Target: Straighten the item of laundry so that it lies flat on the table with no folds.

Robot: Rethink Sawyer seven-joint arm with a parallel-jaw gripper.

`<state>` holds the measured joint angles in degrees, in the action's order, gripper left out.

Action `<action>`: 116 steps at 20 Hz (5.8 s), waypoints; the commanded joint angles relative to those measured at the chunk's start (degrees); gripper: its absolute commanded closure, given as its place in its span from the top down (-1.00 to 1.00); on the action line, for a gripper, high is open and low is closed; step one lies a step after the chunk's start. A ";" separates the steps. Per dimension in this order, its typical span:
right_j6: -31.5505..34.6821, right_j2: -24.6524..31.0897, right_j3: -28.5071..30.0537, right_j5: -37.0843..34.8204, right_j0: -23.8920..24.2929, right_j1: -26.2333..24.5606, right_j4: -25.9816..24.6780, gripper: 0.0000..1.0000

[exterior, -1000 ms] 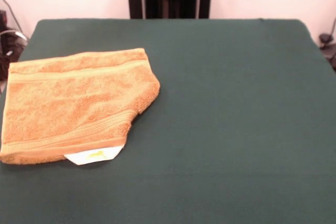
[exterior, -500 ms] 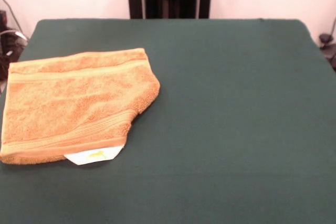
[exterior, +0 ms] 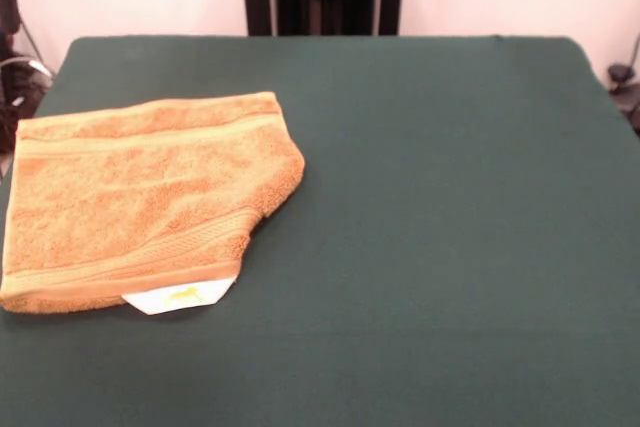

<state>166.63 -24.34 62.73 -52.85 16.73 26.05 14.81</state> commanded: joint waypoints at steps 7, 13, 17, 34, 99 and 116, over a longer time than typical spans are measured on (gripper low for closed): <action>-2.24 7.39 -1.89 -1.83 -2.80 -6.29 -2.10 1.00; -2.52 8.36 -3.23 -2.92 -2.51 -6.35 -2.36 1.00; -1.72 9.23 -2.87 -2.58 -2.27 -6.20 -1.81 1.00; 5.39 10.38 -1.45 -1.61 -3.66 -6.52 0.73 1.00; -12.08 14.37 2.55 7.56 -8.06 -8.54 3.66 1.00; -23.86 24.77 1.30 6.23 -3.74 -6.50 -13.43 1.00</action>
<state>166.58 -9.71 58.33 -47.29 13.23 19.96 6.21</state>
